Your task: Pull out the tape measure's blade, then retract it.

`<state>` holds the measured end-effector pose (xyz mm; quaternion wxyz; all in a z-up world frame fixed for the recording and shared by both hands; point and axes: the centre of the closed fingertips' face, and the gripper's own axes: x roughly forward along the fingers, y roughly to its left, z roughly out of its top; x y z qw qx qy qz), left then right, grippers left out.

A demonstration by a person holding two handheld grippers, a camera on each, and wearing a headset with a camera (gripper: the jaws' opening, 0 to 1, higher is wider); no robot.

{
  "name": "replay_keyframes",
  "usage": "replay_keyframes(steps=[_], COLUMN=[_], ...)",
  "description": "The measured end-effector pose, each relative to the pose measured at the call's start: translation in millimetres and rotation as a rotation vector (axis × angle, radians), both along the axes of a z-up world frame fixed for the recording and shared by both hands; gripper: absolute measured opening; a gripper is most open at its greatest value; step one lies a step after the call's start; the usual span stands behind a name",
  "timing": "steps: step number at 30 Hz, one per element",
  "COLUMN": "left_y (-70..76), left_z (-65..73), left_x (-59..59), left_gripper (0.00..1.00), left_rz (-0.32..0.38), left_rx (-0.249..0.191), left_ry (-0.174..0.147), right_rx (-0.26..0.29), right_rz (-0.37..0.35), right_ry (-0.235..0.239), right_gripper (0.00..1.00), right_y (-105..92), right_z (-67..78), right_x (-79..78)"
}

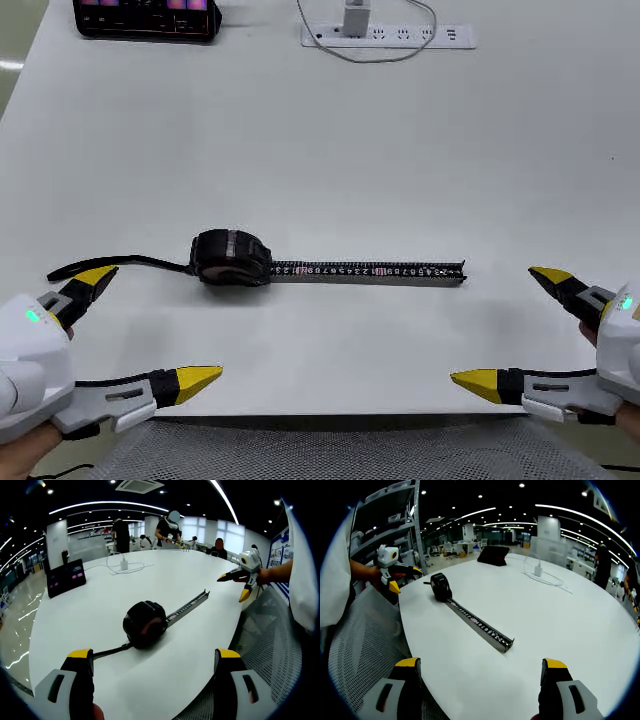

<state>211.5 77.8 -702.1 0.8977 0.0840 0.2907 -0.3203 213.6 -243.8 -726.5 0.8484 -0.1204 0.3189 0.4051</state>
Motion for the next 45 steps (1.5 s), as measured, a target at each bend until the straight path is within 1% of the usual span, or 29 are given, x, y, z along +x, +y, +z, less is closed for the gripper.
replay_keyframes(steps=[7, 12, 20, 23, 24, 25, 27, 30, 39, 43, 45], left_y=[0.0, -0.7, 1.3, 0.1, -1.5, -1.8, -2.1, -2.7, -4.3, -6.2, -8.9], left_z=[0.1, 1.7, -0.1, 0.6, 0.7, 0.4, 0.4, 1.8, 1.4, 2.0, 0.7], left_x=[-0.2, 0.1, 0.8, 2.4, 2.6, 2.9, 3.7, 4.6, 4.3, 6.4, 7.8], left_gripper=[0.98, 0.98, 0.98, 0.98, 0.98, 0.98, 0.99, 0.99, 0.99, 0.99, 0.99], left_rz=[0.000, 0.002, 0.009, 0.009, 0.009, 0.009, 0.005, 0.006, 0.010, 0.015, 0.018], left_rx=[-0.002, -0.003, -0.001, 0.002, -0.008, -0.008, 0.001, -0.007, -0.013, -0.016, -0.028], left_ry=[0.004, 0.000, 0.004, -0.001, 0.007, 0.010, 0.005, 0.006, 0.006, 0.001, 0.013], right_rx=[-0.002, 0.002, -0.001, -0.001, -0.002, -0.008, -0.017, -0.015, -0.020, -0.021, -0.027], right_rz=[0.000, -0.004, 0.004, 0.001, 0.001, 0.004, 0.010, 0.010, 0.011, 0.012, 0.020], right_ry=[0.001, -0.004, -0.004, -0.007, -0.009, -0.011, -0.012, -0.013, -0.012, -0.014, -0.016], right_gripper=[0.99, 0.99, 0.99, 0.99, 0.99, 0.99, 0.99, 0.99, 0.99, 0.99, 0.99], right_y=[0.0, 0.7, 1.2, 0.6, 0.3, -0.2, -0.9, -1.2, -4.5, -5.7, -5.9], right_z=[0.0, 1.5, 1.1, 1.7, 1.8, 1.5, 0.7, 1.1, -0.3, -0.9, -1.3], right_x=[-0.3, 0.6, 0.0, 1.5, 2.2, 2.5, 2.7, 3.2, 4.4, 6.8, 8.0])
